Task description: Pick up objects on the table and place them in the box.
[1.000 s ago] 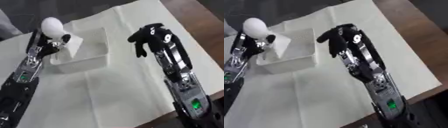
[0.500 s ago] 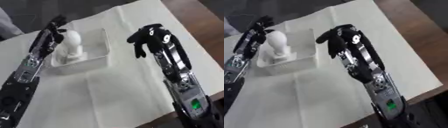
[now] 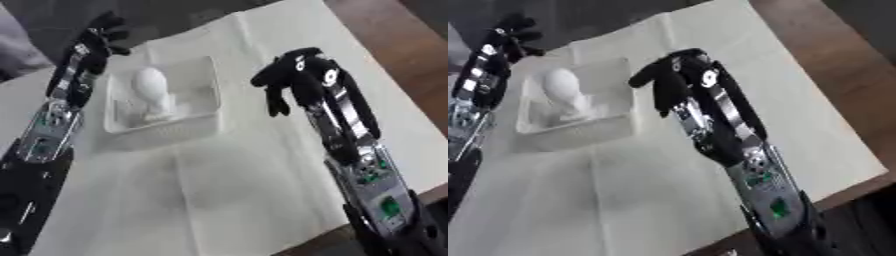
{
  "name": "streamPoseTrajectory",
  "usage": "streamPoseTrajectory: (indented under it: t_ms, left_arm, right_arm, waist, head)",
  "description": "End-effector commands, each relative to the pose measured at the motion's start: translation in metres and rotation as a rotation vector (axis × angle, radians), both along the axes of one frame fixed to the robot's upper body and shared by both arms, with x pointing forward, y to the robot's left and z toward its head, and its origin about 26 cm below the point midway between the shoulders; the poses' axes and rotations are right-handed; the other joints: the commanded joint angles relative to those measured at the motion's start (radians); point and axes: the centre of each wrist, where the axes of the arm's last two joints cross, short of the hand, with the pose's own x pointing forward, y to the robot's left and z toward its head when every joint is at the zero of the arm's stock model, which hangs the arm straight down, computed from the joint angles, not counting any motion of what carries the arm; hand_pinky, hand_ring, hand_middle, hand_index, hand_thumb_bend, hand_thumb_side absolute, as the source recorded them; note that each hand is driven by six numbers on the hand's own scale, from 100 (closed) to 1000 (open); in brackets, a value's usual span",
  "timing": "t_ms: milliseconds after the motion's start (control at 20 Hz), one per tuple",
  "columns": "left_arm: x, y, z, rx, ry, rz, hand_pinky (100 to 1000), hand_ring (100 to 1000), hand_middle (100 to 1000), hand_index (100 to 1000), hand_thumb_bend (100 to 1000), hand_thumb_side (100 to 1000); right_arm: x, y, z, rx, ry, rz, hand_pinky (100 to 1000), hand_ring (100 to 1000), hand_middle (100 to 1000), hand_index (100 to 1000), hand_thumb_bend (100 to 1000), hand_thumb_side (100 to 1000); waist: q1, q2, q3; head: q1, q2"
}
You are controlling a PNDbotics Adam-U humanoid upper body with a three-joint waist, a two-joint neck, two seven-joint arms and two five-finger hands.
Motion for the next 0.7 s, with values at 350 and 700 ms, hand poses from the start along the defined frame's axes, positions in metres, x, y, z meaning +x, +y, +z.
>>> streamPoseTrajectory:
  t_ms: [350, 700]
  left_arm:
    - [-0.072, -0.015, 0.074, -0.075, -0.314, -0.073, 483, 598, 612, 717, 138, 911]
    - [-0.118, -0.013, 0.059, -0.116, -0.403, -0.042, 448, 595, 599, 678, 100, 856]
  right_arm:
    - [0.0, -0.003, 0.001, 0.009, -0.005, -0.016, 100, 273, 323, 646, 100, 885]
    - [-0.001, -0.005, 0.004, 0.033, -0.012, -0.022, 100, 277, 332, 650, 100, 891]
  waist:
    - [-0.016, -0.011, 0.053]
    - [-0.023, -0.004, 0.082]
  head:
    - [-0.029, -0.007]
    - [-0.033, -0.007]
